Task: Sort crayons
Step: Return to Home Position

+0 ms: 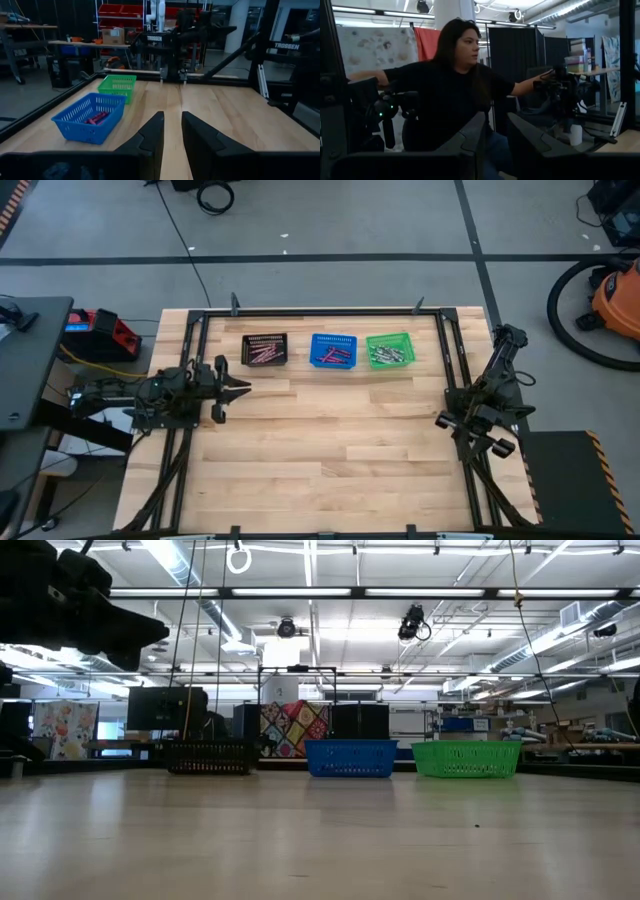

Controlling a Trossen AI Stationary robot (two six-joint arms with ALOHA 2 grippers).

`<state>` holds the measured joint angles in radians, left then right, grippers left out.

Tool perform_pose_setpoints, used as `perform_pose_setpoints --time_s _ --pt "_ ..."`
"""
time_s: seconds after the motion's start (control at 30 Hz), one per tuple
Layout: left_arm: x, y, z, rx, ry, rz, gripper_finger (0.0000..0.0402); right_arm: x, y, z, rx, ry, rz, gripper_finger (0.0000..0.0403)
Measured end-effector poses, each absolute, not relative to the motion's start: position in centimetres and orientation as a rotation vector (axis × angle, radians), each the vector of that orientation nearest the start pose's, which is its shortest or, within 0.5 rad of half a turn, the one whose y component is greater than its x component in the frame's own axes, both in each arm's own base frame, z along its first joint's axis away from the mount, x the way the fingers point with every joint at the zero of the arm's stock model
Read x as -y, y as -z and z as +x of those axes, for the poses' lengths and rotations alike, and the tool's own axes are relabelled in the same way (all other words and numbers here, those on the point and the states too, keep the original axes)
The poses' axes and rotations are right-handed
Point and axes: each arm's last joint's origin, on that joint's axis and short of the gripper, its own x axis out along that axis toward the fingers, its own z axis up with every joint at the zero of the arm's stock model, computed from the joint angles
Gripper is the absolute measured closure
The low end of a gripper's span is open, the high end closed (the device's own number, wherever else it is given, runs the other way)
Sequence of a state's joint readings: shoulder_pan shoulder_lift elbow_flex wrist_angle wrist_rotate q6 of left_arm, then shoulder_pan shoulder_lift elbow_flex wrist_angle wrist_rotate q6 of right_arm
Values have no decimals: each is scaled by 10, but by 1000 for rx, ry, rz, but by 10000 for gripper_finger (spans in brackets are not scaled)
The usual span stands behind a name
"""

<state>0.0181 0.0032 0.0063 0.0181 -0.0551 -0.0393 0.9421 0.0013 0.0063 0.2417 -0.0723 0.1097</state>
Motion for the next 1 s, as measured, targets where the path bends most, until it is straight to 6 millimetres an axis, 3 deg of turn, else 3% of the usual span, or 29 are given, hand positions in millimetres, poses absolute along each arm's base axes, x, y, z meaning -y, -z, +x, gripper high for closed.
perform_pose_setpoints --time_s 1.0 --pt "-3 -168 98 28 -73 -40 326 -78 -189 54 184 -1022 211 318"
